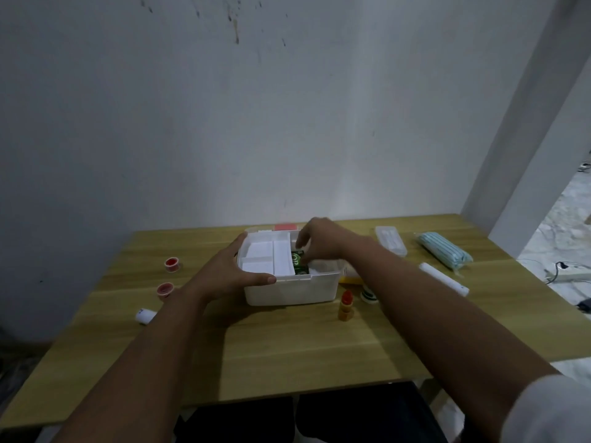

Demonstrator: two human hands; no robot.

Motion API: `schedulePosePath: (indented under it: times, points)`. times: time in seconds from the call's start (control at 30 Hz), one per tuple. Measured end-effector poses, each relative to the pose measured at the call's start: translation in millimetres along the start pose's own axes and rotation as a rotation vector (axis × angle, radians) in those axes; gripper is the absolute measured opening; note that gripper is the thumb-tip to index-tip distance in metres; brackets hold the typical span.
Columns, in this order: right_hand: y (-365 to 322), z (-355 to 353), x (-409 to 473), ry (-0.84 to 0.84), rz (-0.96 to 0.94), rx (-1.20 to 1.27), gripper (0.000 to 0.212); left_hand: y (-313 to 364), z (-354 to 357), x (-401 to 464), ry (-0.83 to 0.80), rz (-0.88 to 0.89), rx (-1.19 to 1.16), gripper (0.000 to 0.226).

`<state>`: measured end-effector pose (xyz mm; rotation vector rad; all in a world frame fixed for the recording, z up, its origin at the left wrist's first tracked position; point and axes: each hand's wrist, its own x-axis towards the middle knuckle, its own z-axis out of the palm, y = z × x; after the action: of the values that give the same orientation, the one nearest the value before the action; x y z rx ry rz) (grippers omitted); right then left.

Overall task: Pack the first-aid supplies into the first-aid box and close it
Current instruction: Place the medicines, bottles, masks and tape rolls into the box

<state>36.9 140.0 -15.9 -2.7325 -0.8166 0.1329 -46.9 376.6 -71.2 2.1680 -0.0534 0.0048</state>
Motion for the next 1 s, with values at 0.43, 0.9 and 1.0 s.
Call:
schedulePosePath:
  times: [0.43, 0.9, 1.0]
  points:
    - [151, -27, -36, 0.241, 0.665, -0.023, 0.036, 1, -3, -2, -0.023, 0.011, -0.017, 0.12]
    - [141, -42, -28, 0.252, 0.673, 0.236, 0.041, 3, -2, -1, -0.012, 0.013, 0.008, 0.107]
    - [111, -69, -23, 0.211, 0.495, 0.36, 0.054, 2, -2, -1, -0.016, 0.013, 0.015, 0.111]
